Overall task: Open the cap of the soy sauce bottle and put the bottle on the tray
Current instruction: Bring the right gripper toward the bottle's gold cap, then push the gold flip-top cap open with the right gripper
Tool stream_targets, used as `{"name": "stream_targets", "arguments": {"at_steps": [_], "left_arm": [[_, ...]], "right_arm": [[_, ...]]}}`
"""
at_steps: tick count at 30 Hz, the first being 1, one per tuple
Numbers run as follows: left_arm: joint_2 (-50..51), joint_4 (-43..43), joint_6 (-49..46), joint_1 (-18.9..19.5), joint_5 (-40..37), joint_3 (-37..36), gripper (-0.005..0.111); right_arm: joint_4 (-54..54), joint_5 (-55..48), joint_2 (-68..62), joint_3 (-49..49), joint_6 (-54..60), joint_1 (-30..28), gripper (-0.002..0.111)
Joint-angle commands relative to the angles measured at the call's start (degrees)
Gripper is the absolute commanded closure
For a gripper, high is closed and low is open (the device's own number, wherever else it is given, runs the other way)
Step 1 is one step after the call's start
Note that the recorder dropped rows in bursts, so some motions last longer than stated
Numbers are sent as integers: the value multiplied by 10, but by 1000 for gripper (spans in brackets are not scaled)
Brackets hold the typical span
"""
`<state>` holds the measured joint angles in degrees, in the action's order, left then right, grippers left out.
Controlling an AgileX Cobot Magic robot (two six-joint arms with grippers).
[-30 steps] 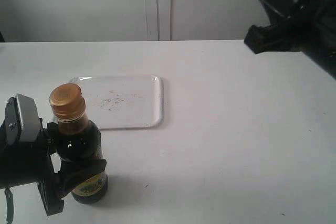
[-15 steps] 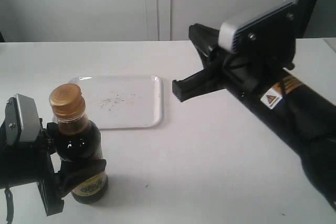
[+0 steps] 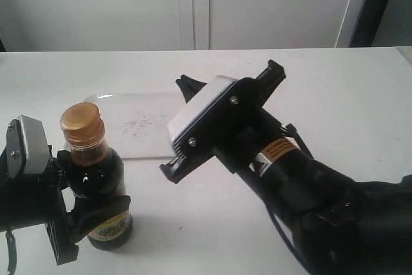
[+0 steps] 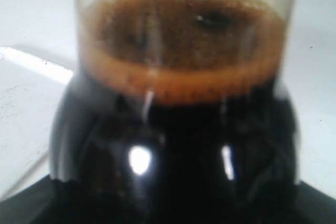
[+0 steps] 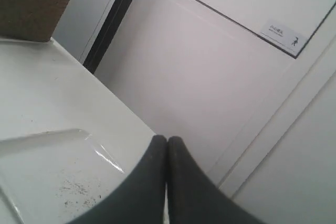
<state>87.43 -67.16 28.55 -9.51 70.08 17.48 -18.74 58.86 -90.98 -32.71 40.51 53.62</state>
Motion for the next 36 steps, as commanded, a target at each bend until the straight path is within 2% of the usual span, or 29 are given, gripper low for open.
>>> {"name": "stream_targets", "arguments": {"at_steps": [1,12,21,36], "left_arm": [[1,-7,-1,-4,-1,-2,107],[1,-8,-1,-4,-1,-2,107],[1,-8,-1,-4,-1,-2,107],[1,-8,-1,-4,-1,-2,107]], "right_arm": [[-14,-20,-22,-34,103,24,108],[-52,-64,-52,-96,191,72,108],[-69,-101,-52,-113,236,88,108],[-73,-104,-52,-116,299,121,108]]}}
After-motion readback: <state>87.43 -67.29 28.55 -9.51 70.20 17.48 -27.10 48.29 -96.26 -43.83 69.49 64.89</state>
